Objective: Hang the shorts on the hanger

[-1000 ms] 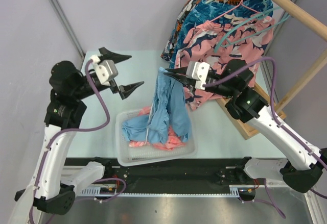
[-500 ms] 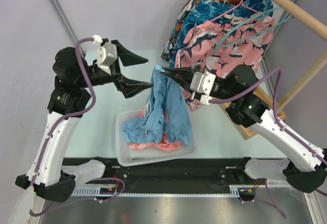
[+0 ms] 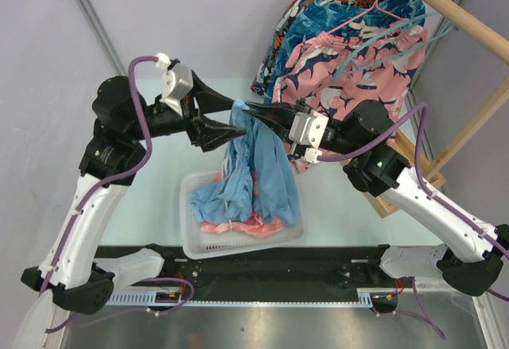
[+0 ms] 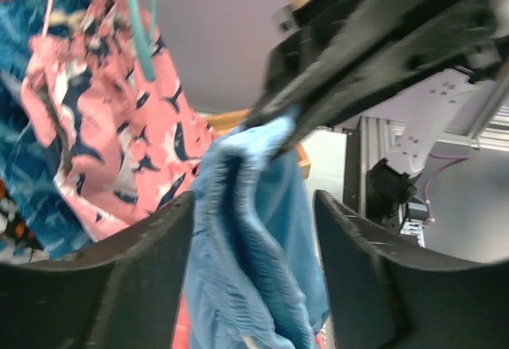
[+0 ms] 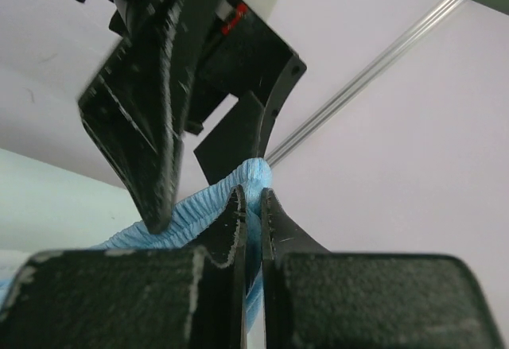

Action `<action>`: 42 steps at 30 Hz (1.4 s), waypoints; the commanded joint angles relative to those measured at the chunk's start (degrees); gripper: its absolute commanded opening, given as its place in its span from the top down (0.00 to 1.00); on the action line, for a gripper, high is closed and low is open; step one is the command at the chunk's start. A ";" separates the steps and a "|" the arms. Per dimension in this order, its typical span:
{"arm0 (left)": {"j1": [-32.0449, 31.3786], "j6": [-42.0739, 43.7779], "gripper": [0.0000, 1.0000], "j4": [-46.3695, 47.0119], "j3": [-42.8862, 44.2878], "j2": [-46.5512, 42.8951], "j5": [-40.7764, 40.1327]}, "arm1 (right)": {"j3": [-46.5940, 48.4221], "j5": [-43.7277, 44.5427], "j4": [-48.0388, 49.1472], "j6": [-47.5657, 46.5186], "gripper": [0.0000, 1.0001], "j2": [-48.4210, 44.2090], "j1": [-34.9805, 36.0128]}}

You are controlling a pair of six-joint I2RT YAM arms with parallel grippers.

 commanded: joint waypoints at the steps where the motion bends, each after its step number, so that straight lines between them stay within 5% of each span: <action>1: -0.32 -1.85 0.41 -2.67 1.96 1.55 -5.22 | 1.01 0.91 8.51 -0.67 1.00 0.94 0.08; 7: -0.15 -5.88 0.99 -2.06 -0.42 1.47 -10.49 | 0.92 2.40 12.64 2.85 0.96 4.71 -1.06; 11: 5.02 -16.40 1.00 0.14 -2.26 1.64 -15.32 | 0.92 8.54 14.14 4.60 0.50 6.74 -0.88; 15: 7.24 -23.89 0.99 -1.60 -2.27 2.25 -29.44 | 0.92 17.95 9.77 8.38 0.30 5.35 -1.15; 20: 7.32 -34.25 1.00 -6.44 -1.12 4.80 -45.36 | -1.35 18.49 -5.79 12.60 0.29 2.09 -0.27; 25: 7.59 -41.04 1.00 -10.23 -2.52 6.56 -52.59 | -10.57 25.16 -12.92 10.67 0.20 0.42 5.43; 32: 8.37 -46.84 0.99 -10.15 -7.44 7.62 -58.05 | -17.71 36.93 -5.91 10.32 0.12 6.47 15.37; 42: 15.49 -54.04 1.00 -9.35 -15.00 9.55 -48.74 | -21.75 39.15 10.96 4.00 0.18 20.01 23.19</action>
